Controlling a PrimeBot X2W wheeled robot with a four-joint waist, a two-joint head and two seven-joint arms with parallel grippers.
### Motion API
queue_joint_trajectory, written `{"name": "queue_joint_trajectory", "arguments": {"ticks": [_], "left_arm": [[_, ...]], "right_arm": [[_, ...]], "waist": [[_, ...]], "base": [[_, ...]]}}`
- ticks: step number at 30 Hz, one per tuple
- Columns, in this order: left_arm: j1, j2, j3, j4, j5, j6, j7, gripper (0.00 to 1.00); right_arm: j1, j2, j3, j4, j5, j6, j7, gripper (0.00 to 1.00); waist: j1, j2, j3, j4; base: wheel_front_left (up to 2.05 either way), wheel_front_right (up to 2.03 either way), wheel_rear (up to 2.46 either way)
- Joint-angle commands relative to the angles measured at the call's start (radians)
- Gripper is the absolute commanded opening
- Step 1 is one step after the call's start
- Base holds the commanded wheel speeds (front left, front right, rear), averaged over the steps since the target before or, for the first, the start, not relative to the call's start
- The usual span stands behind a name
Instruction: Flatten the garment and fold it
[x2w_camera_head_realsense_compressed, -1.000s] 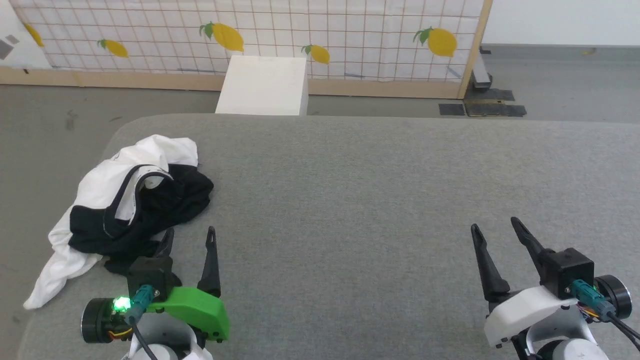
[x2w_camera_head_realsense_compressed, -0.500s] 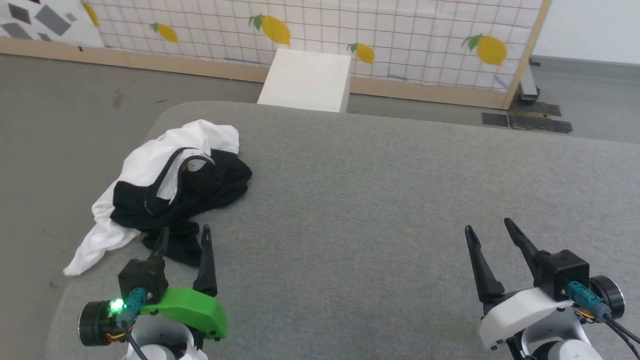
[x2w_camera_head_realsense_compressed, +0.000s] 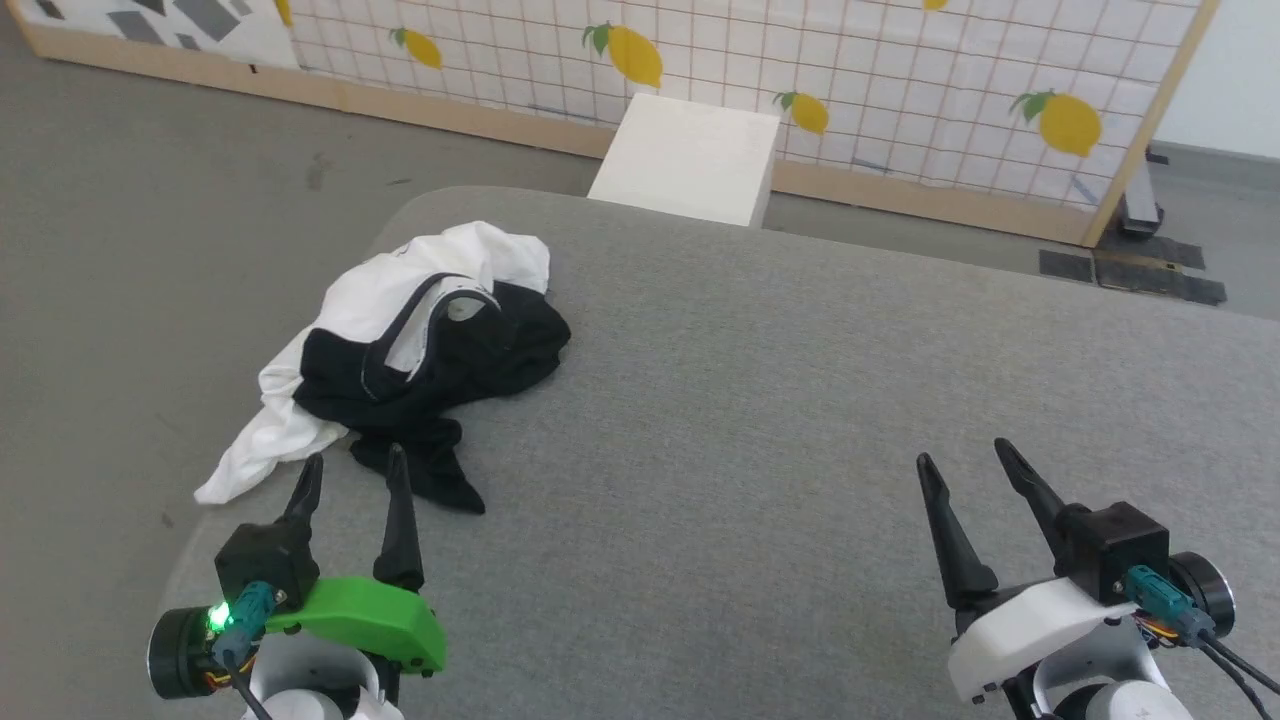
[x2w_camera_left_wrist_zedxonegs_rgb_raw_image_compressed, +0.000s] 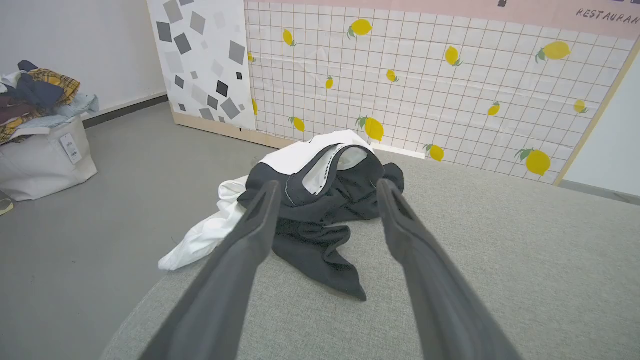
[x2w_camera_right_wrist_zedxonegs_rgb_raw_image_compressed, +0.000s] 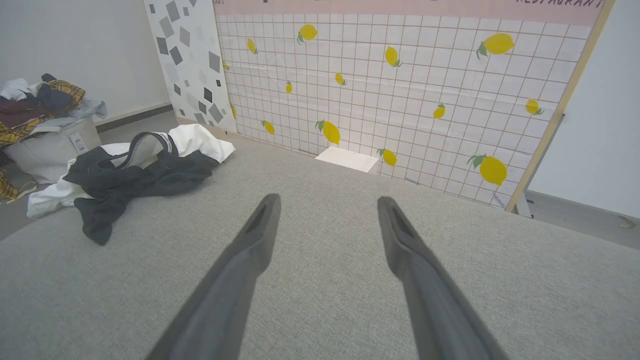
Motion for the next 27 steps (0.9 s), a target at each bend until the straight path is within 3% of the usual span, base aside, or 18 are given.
{"name": "queue_joint_trajectory", "arguments": {"ticks": [1,27], "left_arm": [[0.012,0.008,0.0,0.003,-0.01,0.008,-0.01,1.0],[0.026,0.029,-0.009,0.004,-0.095,0.05,-0.055,1.0]], "right_arm": [[-0.016,0.001,0.005,0.003,0.01,-0.001,-0.011,1.0],[-0.035,0.002,0.039,0.019,0.057,-0.001,-0.04,1.0]], "waist": [[-0.0001,0.0,0.0,0.019],[-0.0001,0.0,0.005,0.146]], "base": [[0.0,0.0,0.0],[0.0,0.0,0.0]]}}
